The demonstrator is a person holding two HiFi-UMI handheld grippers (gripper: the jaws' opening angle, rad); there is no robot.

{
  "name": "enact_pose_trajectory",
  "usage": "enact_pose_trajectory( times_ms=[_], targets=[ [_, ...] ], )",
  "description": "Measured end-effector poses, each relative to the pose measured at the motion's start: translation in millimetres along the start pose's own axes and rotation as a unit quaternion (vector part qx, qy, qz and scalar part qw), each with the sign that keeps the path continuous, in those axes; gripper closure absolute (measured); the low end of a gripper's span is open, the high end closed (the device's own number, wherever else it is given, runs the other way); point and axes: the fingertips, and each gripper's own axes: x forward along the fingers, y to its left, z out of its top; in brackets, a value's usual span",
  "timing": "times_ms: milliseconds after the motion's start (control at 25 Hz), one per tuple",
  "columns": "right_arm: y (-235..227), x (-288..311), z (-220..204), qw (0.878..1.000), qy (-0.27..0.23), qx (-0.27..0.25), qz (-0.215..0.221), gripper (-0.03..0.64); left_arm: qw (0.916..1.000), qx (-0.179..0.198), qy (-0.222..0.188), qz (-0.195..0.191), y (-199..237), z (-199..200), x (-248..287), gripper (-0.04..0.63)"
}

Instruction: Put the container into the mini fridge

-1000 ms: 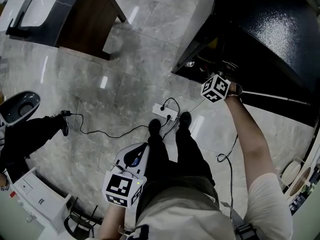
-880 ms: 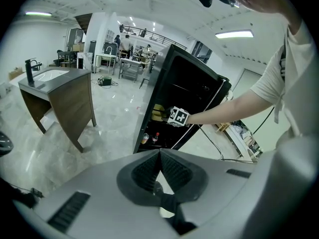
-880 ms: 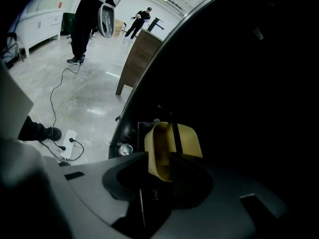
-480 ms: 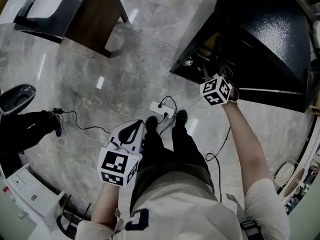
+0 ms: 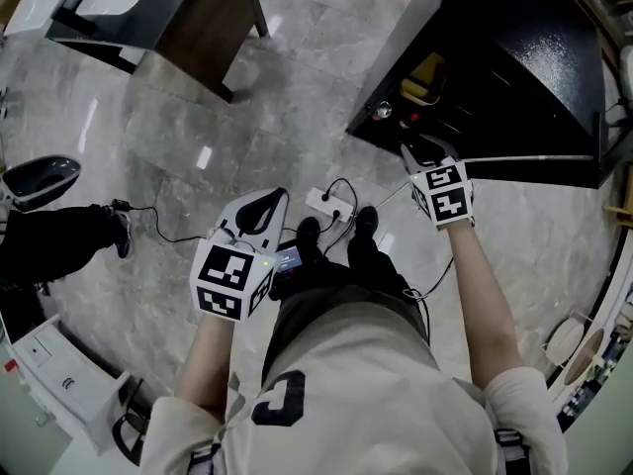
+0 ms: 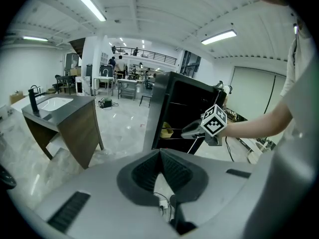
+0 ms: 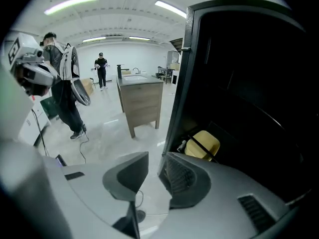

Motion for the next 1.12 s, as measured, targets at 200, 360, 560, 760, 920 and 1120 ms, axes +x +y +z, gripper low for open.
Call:
enact_pose_trajectory(
  times_ms=[200,360,560,760,920,1120],
  targets=[
    [16,-24,-6,0.995,-0.014,0.094,0.032,0.495,0.9997,0.021,-0.014,-0.005,-4,8,-8,0.54],
    [34,-46,4,0.987,-0.045,0.145,0.052,0.495,0.9986,0.047,-0.022,-0.001,-2,15,-20,0.54],
    [56,-60,38,0.979,-0.086,0.169,0.078,0.495,0.9955,0.09,-0.007,0.03,21,6,-31,0.54],
    [91,-89,70,0.979,-0.115,0.133,0.102,0.495,0.994,0.1,-0.007,0.043,40,-3,-44,0.54],
    [114,-113,94,0.975,-0.144,0.126,0.115,0.495,0.9946,0.099,-0.02,0.023,34,3,-46,0.54],
    [119,-143,115,0.968,-0.181,0.142,0.1,0.495,0.9927,0.117,-0.025,-0.018,17,7,-41,0.54]
  ],
)
